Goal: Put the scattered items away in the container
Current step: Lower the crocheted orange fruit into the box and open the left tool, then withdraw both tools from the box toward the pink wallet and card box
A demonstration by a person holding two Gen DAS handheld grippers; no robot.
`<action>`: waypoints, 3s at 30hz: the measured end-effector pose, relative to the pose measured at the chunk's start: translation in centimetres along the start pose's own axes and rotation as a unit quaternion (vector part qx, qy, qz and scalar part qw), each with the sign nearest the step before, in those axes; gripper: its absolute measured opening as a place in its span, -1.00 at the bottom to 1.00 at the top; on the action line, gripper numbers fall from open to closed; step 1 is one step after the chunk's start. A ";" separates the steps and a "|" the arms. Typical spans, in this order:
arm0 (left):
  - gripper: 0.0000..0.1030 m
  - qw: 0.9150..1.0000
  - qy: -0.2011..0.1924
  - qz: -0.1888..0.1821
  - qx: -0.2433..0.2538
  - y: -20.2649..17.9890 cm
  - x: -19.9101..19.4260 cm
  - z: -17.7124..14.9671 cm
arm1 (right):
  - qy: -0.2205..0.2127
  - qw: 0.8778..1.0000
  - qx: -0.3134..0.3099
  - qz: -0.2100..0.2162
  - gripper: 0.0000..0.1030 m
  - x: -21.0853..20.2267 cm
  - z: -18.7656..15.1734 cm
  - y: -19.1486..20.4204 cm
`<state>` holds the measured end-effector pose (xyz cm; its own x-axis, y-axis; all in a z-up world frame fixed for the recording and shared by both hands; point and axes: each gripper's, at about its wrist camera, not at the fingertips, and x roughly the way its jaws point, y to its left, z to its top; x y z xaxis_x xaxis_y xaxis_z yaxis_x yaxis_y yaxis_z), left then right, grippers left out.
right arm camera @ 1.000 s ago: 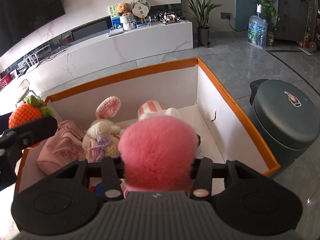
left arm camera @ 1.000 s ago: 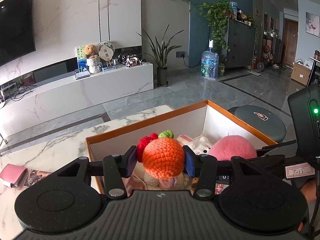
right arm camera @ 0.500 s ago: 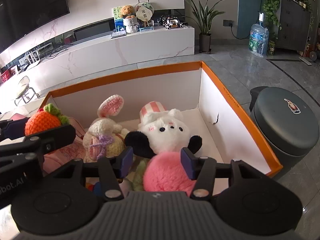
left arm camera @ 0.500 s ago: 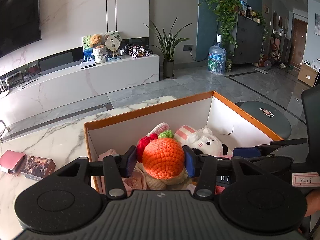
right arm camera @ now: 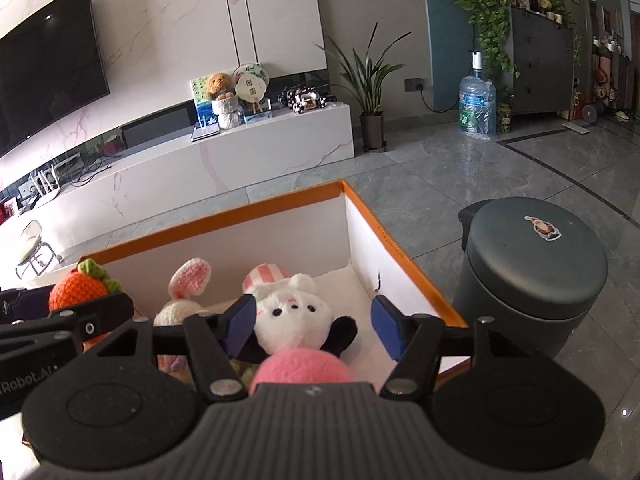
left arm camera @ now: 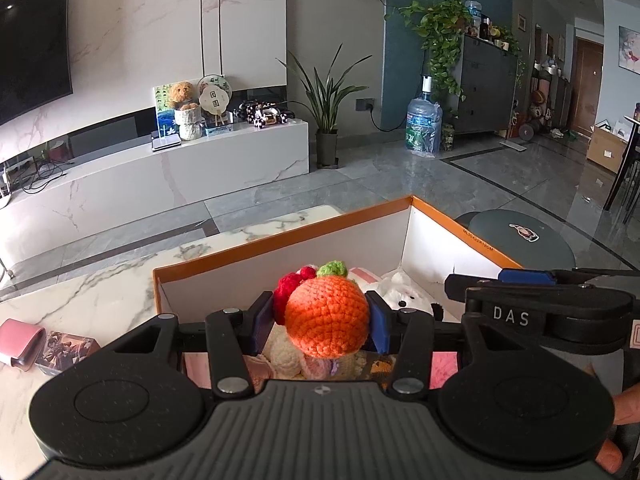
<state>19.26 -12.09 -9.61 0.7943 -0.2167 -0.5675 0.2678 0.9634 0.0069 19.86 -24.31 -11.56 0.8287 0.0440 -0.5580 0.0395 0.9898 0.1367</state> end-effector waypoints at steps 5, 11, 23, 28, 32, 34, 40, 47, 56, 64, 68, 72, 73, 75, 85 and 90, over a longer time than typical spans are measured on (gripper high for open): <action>0.08 1.000 0.006 -0.019 0.018 -1.3 1.5 0.3 | -0.024 1.000 0.012 -0.007 -0.32 -0.6 0.2 -0.9; 0.08 0.997 0.008 -0.047 0.056 -3.4 3.3 1.2 | -0.052 0.998 0.022 -0.022 -0.50 -1.2 0.7 -2.1; 0.08 0.986 0.032 -0.104 0.123 -8.1 7.4 1.1 | -0.072 0.994 0.069 -0.054 -0.55 -1.4 1.1 -6.0; 0.08 0.982 0.050 -0.115 0.139 -9.3 8.6 0.5 | -0.073 0.993 0.075 -0.060 -0.55 -1.4 1.2 -6.6; 0.09 0.980 0.069 -0.116 0.144 -9.6 9.2 0.7 | -0.065 0.993 0.079 -0.060 -0.55 -1.1 1.2 -6.8; 0.10 0.979 0.078 -0.117 0.144 -9.5 9.4 0.8 | -0.062 0.993 0.081 -0.058 -0.55 -1.0 1.2 -6.9; 0.15 0.978 0.088 -0.116 0.146 -9.4 9.3 0.7 | -0.058 0.993 0.080 -0.056 -0.55 -1.0 1.1 -6.9; 0.18 0.978 0.091 -0.115 0.147 -9.4 9.2 0.7 | -0.055 0.994 0.084 -0.053 -0.54 -1.0 1.1 -7.1; 0.27 0.980 0.090 -0.108 0.144 -9.3 8.8 0.7 | -0.052 0.994 0.080 -0.044 -0.52 -1.0 1.0 -6.8; 0.27 0.986 0.085 -0.075 0.120 -7.8 7.2 0.9 | -0.053 0.995 0.070 -0.039 -0.51 -1.2 1.1 -6.0; 0.27 0.989 0.085 -0.060 0.103 -6.7 5.9 1.0 | -0.055 0.996 0.065 -0.036 -0.51 -1.6 1.1 -5.3; 0.27 0.992 0.083 -0.047 0.087 -5.6 4.3 1.2 | -0.048 0.997 0.061 -0.023 -0.51 -2.2 1.1 -4.3; 0.27 0.992 0.082 -0.044 0.083 -5.4 3.9 1.2 | -0.049 0.997 0.055 -0.023 -0.51 -2.5 1.1 -3.9; 0.27 0.993 0.079 -0.039 0.077 -4.8 3.0 1.2 | -0.054 0.997 0.045 -0.028 -0.50 -3.2 1.0 -3.1; 0.27 0.997 0.051 -0.015 0.046 -1.7 -2.8 1.1 | -0.055 0.997 0.050 -0.031 -0.30 -7.0 -1.1 0.3; 0.27 0.999 0.034 0.003 0.022 0.9 -5.8 0.5 | -0.054 0.998 0.039 -0.012 -0.21 -8.9 -2.3 3.0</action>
<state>15.14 -10.09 -5.93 0.7574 -0.1975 -0.6223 0.2870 0.9568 0.0456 11.34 -21.42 -8.03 0.8824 0.0014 -0.4705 0.1000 0.9766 0.1905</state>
